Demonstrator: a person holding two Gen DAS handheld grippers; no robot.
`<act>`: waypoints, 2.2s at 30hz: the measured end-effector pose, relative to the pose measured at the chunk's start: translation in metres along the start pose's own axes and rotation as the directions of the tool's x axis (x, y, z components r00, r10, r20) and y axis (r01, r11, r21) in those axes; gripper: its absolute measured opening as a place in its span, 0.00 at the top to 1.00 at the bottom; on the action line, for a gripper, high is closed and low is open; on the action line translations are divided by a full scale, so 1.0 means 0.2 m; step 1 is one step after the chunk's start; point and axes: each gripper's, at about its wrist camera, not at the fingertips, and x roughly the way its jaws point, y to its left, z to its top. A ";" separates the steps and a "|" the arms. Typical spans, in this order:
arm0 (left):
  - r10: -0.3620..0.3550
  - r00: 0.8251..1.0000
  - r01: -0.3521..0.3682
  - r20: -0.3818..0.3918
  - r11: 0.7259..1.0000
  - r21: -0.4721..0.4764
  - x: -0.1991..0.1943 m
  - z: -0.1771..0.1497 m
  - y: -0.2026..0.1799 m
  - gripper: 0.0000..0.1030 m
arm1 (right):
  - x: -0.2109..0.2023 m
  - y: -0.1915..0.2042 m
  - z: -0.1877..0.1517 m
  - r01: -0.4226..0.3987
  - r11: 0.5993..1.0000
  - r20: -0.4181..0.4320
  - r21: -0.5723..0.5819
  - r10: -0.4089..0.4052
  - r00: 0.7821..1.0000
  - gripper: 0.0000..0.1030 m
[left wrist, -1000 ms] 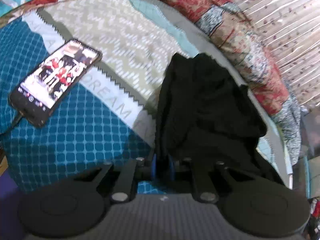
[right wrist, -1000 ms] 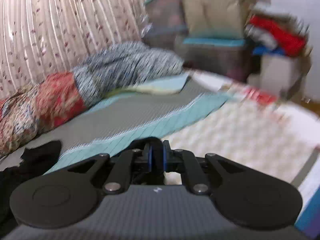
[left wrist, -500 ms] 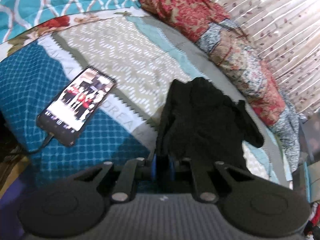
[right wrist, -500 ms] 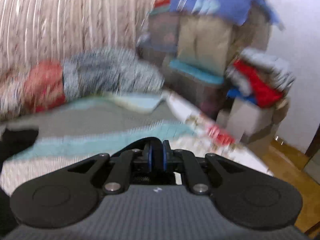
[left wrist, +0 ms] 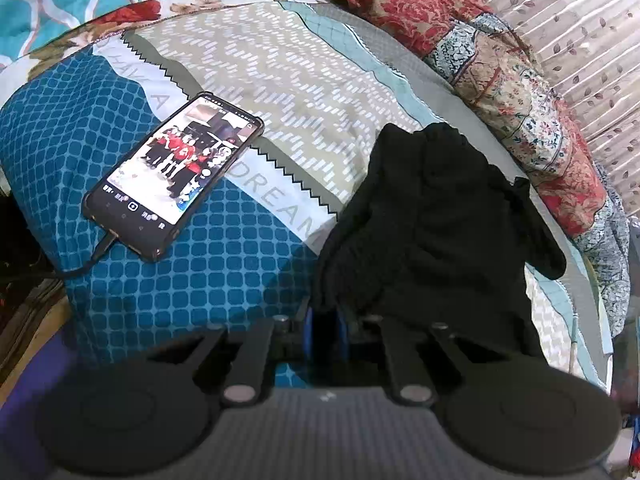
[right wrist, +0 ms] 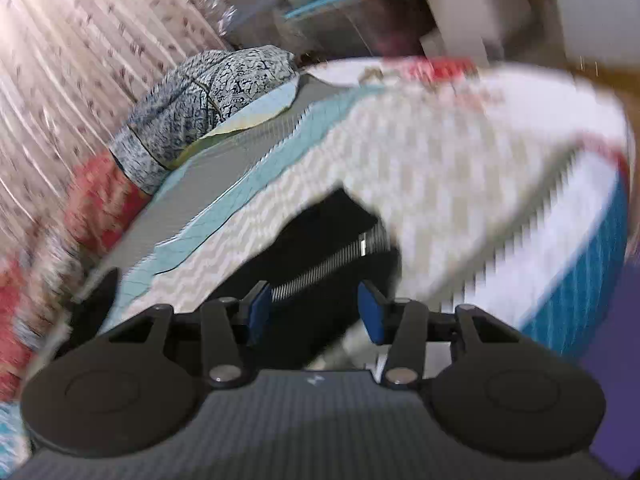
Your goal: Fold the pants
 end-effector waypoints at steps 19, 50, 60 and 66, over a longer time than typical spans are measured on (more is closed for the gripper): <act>0.024 0.999 -0.024 -0.024 1.000 0.003 0.04 0.02 0.00 0.89 | 0.12 0.04 -0.02 -0.082 0.980 0.053 0.181 0.073 0.996 0.94; 0.089 0.996 -0.089 -0.030 0.996 0.007 0.09 0.02 -0.05 0.89 | 0.70 0.12 0.28 -0.039 0.988 0.026 0.153 0.035 0.999 0.65; 0.101 0.994 -0.101 -0.030 0.995 0.012 0.09 0.02 -0.06 0.89 | 0.84 0.21 0.26 0.050 0.992 -0.047 0.114 -0.045 0.998 0.92; 0.087 0.996 -0.087 -0.006 0.996 0.028 0.06 0.02 -0.07 0.89 | 0.66 0.26 0.26 0.090 0.996 0.047 0.019 -0.091 0.995 0.92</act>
